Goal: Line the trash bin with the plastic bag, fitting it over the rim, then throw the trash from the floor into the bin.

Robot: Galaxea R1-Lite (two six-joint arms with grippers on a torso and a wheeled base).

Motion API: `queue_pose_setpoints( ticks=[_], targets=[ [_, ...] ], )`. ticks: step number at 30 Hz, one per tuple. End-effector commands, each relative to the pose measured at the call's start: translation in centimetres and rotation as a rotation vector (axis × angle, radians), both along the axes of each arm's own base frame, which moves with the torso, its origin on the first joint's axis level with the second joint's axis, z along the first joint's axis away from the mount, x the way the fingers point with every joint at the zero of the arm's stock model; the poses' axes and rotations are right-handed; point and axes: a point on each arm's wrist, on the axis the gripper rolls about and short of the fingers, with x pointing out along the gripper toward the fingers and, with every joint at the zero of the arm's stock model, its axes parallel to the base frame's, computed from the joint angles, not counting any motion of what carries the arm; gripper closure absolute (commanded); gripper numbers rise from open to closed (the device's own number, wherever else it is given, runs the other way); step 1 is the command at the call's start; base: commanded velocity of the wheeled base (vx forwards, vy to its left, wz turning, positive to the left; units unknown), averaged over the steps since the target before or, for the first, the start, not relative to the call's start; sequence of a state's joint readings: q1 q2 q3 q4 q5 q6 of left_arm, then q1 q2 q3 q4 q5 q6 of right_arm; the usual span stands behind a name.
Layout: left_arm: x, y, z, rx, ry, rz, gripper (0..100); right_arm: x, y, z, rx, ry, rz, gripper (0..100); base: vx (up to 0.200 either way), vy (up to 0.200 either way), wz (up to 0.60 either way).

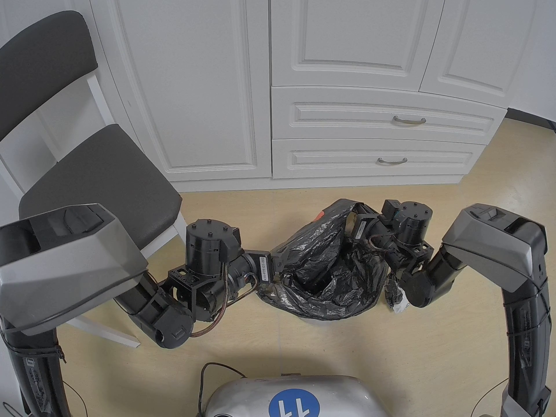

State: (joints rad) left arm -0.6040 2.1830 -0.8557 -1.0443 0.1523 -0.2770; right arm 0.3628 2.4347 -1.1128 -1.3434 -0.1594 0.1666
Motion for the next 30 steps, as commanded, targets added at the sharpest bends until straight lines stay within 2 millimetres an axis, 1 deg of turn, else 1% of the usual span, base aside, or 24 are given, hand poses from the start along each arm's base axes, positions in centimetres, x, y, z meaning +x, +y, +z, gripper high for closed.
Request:
queue_pose_setpoints(
  ticks=[1, 3, 7, 9, 10, 12, 13, 17, 18, 19, 22, 24, 27, 30],
  targets=[
    [0.4, -0.2, -0.4, 0.003, -0.018, -0.001, 0, 2.5, 2.1, -4.0, 0.053, -0.005, -0.029, 100, 0.000, 0.000, 0.00],
    [0.6, -0.4, -0.5, 0.017, -0.029, -0.013, 0, 3.0, 2.4, -4.3, 0.079, -0.018, -0.034, 100, 0.000, 0.000, 0.00],
    [1.2, -0.9, -0.8, 0.044, -0.049, -0.023, 0, 3.4, 2.9, -3.6, 0.168, -0.040, -0.034, 100, 0.000, 0.000, 0.00],
    [1.3, -1.2, -1.0, 0.055, -0.056, -0.033, 0, 3.6, 2.8, -3.4, 0.180, -0.044, -0.036, 100, 0.000, 0.000, 0.00],
    [1.3, -1.3, -1.1, 0.059, -0.056, -0.037, 0, 3.6, 2.7, -3.3, 0.181, -0.047, -0.038, 0, 0.000, 0.000, 0.00],
    [1.3, -1.5, -1.2, 0.067, -0.060, -0.046, 0, 3.5, 2.5, -3.0, 0.182, -0.046, -0.041, 0, 0.000, 0.000, 0.00],
    [1.2, -1.7, -1.3, 0.074, -0.061, -0.054, 0, 3.2, 2.4, -2.5, 0.183, -0.048, -0.039, 0, 0.000, 0.000, 0.00],
    [1.0, -2.0, -1.4, 0.094, -0.069, -0.117, 0, 1.3, 1.5, 0.5, 0.178, -0.046, -0.027, 0, 0.000, 0.000, 0.00],
    [1.0, -1.9, -1.5, 0.098, -0.070, -0.126, 0, 1.1, 1.4, 0.8, 0.177, -0.044, -0.024, 0, 0.000, 0.000, 0.00],
    [1.0, -1.9, -1.5, 0.110, -0.076, -0.154, 0, 0.3, 1.0, 1.9, 0.176, -0.044, -0.015, 0, 0.000, 0.000, 0.00],
    [1.3, -1.9, -1.4, 0.132, -0.090, -0.209, 0, -1.1, 0.0, 3.8, 0.169, -0.044, 0.011, 0, 0.000, 0.000, 0.00],
    [1.7, -2.0, -1.6, 0.145, -0.093, -0.233, 0, -1.6, -0.5, 4.2, 0.156, -0.029, 0.015, 0, 0.000, 0.000, 0.00],
    [2.9, -1.7, -2.7, 0.206, -0.075, -0.245, 0, -3.0, -2.0, 4.7, 0.044, 0.062, -0.006, 0, 0.000, 0.000, 0.00],
    [3.7, -2.1, -3.4, 0.224, -0.078, -0.248, 0, -3.9, -3.1, 5.0, -0.003, 0.133, -0.012, 0, 0.000, 0.000, 0.00]
  ],
)
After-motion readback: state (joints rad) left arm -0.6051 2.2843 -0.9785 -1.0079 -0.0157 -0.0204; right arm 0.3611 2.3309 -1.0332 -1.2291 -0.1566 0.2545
